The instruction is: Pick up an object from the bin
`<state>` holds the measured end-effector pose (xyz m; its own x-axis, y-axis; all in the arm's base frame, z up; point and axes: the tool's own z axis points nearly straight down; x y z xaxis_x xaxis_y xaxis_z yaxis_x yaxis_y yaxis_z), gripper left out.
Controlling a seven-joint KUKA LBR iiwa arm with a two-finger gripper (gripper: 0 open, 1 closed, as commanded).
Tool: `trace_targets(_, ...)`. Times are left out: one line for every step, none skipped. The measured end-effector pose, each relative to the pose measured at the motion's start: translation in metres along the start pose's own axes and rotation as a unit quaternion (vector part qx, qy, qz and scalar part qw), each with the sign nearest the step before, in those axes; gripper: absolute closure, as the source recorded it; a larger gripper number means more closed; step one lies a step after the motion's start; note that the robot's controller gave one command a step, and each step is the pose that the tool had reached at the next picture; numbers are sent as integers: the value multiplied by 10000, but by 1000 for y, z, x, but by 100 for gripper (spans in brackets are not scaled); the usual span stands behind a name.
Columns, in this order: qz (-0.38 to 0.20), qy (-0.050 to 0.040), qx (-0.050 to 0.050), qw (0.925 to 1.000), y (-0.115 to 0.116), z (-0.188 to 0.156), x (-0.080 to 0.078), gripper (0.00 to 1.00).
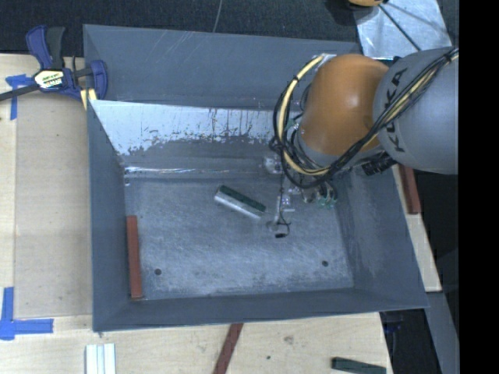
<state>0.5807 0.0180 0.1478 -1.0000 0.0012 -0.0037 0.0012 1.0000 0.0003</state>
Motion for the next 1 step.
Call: trace_targets(1,0,0,10000,0,0,0,0)
